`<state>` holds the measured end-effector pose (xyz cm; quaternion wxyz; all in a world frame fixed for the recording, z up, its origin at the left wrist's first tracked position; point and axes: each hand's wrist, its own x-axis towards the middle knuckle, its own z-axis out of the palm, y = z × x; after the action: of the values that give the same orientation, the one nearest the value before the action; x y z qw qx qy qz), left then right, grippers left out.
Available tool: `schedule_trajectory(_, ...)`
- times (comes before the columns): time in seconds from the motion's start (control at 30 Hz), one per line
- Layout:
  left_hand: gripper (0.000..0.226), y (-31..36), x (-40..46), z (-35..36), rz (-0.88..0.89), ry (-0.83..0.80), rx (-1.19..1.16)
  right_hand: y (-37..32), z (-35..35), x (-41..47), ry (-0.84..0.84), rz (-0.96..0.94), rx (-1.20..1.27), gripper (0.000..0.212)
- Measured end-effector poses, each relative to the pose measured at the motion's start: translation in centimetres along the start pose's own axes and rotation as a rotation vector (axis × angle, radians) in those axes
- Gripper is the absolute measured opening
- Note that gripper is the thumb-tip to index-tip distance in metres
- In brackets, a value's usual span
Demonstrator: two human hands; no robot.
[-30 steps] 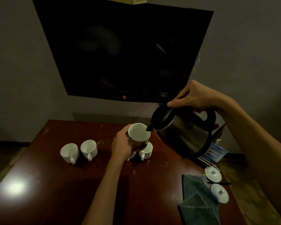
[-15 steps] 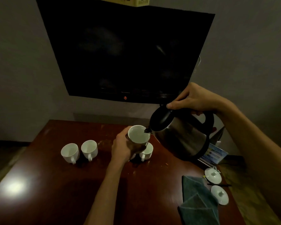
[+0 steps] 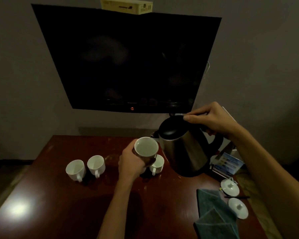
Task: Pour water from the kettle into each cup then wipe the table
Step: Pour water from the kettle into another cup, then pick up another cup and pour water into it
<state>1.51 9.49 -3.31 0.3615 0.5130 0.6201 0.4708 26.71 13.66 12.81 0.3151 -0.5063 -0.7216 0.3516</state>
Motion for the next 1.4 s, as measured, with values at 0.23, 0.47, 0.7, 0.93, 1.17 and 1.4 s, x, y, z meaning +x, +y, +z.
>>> schedule_trajectory(0.23, 0.06, -1.1, -0.5, 0.5, -0.011, 0.064, 0.014, 3.5, 2.2, -1.6, 0.152, 0.041, 0.164, 0.026)
schedule_trajectory(0.47, 0.062, -2.8, -1.1, 0.7, -0.037, 0.133, 0.019, 7.0, 5.1, -4.0, 0.256, 0.073, 0.281, 0.028)
schedule_trajectory(0.7, 0.061, -4.9, -3.0, 1.4, -0.077, 0.178, 0.001, 11.0, 9.3, -6.7, 0.337, 0.113, 0.305, 0.039)
schedule_trajectory(0.93, 0.061, -9.7, -4.5, 2.1, -0.149, 0.197, 0.028, 14.7, 14.8, -9.0, 0.356, 0.185, 0.38, 0.021)
schedule_trajectory(1.17, 0.061, -15.6, -5.3, 2.7, -0.157, 0.205, 0.093, 18.9, 20.4, -10.8, 0.425, 0.224, 0.403, 0.028)
schedule_trajectory(1.4, 0.07, -21.3, -5.2, 3.4, -0.217, 0.226, 0.132, 23.4, 24.2, -11.7, 0.511, 0.273, 0.376, 0.037)
